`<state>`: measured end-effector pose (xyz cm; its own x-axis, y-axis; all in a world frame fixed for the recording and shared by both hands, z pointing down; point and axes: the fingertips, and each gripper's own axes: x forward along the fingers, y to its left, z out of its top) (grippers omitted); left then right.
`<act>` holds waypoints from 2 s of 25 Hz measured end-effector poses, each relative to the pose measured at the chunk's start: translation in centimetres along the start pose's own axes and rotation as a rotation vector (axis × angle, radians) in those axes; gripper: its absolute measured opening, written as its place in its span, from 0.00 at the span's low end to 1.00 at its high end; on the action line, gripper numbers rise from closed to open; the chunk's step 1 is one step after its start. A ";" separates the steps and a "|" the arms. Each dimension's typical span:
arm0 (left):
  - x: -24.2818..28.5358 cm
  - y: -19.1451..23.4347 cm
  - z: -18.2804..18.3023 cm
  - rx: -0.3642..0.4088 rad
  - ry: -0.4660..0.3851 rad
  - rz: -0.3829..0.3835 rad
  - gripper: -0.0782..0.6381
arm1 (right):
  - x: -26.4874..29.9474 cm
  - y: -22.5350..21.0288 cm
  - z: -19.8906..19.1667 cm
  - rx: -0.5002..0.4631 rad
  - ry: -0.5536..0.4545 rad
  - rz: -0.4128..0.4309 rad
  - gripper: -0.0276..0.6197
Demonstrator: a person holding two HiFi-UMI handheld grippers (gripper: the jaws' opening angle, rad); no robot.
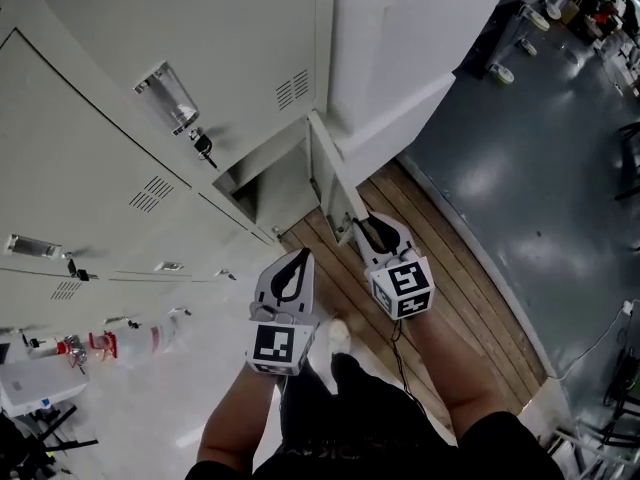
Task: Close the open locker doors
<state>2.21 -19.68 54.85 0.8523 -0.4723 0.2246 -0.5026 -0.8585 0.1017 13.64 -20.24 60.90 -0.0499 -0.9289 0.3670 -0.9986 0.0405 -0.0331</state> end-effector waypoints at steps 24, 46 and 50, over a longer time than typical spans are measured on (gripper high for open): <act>-6.9 9.4 0.5 -0.023 0.004 0.214 0.12 | 7.5 13.0 2.7 -0.013 -0.032 0.174 0.19; -8.1 14.3 0.4 -0.035 0.009 0.264 0.12 | 15.0 18.3 6.0 -0.092 -0.062 0.337 0.32; -8.3 14.7 0.4 -0.037 0.010 0.269 0.12 | 16.1 18.8 6.4 -0.099 -0.057 0.351 0.33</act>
<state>-12.20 -28.51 54.14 0.6863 -0.6799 0.2582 -0.7155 -0.6949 0.0722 -5.83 -36.75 60.23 -0.3915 -0.8711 0.2966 -0.9177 0.3931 -0.0568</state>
